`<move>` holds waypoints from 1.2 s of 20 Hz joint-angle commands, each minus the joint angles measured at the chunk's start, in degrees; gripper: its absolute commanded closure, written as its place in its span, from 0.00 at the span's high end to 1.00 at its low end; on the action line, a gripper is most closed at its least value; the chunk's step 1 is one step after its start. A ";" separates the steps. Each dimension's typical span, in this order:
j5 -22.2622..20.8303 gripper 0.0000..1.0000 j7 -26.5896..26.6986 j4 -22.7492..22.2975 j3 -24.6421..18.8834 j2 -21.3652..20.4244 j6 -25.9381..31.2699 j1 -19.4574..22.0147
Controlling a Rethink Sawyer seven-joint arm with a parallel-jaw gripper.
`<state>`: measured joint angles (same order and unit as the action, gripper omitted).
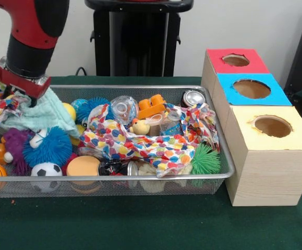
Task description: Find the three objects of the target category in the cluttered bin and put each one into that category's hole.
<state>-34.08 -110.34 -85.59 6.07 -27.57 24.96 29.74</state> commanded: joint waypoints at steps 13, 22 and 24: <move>20.09 1.00 -4.38 -14.68 -12.72 -0.90 9.74 5.11; 21.16 1.00 -3.49 -14.00 -9.89 -2.12 11.29 2.58; 21.47 1.00 -2.86 -14.82 -9.88 -3.44 12.50 2.46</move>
<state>-15.79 -110.34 -94.09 0.79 -30.72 27.54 33.74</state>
